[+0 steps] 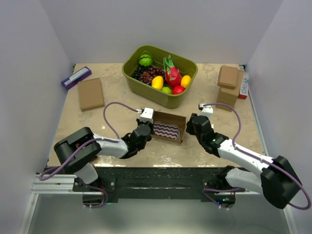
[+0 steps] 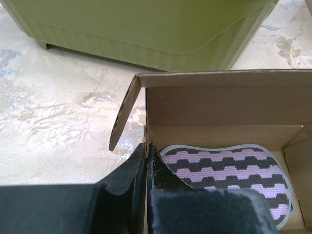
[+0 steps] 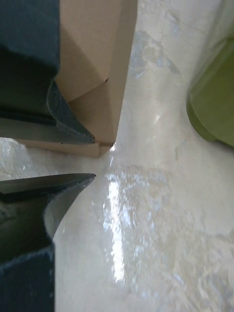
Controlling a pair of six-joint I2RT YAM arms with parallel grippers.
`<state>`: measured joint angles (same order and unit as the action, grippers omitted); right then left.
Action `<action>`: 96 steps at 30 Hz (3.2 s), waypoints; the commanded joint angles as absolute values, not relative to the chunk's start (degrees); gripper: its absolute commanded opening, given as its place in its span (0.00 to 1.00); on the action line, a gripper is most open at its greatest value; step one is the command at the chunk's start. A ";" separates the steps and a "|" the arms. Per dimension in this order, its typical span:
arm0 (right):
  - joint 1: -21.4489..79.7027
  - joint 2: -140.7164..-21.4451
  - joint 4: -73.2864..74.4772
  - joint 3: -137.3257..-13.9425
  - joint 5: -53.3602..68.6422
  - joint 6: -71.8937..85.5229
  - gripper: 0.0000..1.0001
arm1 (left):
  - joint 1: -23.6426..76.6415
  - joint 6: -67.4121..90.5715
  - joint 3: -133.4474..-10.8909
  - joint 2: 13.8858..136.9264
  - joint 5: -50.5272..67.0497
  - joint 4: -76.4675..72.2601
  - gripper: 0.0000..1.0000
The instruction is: Fold the paper box
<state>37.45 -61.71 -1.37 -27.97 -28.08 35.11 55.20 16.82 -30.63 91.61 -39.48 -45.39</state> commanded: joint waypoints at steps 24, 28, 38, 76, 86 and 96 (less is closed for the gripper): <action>39.90 -55.37 2.28 -23.90 -27.52 42.98 0.43 | 57.83 23.20 -23.91 93.52 -37.97 -39.03 0.00; 39.99 -55.90 4.13 -24.87 -27.69 44.30 0.48 | 57.83 23.73 -24.17 93.86 -38.58 -37.97 0.00; 41.39 -62.75 -6.23 -22.41 -22.32 48.42 0.43 | 58.88 25.31 -24.96 94.22 -34.98 -38.50 0.00; 43.59 -44.74 16.08 -37.44 -32.25 49.57 0.60 | 59.15 24.61 -30.67 93.34 -42.63 -21.36 0.00; 43.59 -36.22 29.87 -35.07 -40.34 52.47 0.61 | 59.06 25.66 -33.83 93.69 -44.03 -18.11 0.00; 43.77 -40.50 17.33 -35.59 -30.86 51.51 0.59 | 59.15 24.17 -33.84 94.57 -43.07 -18.98 0.00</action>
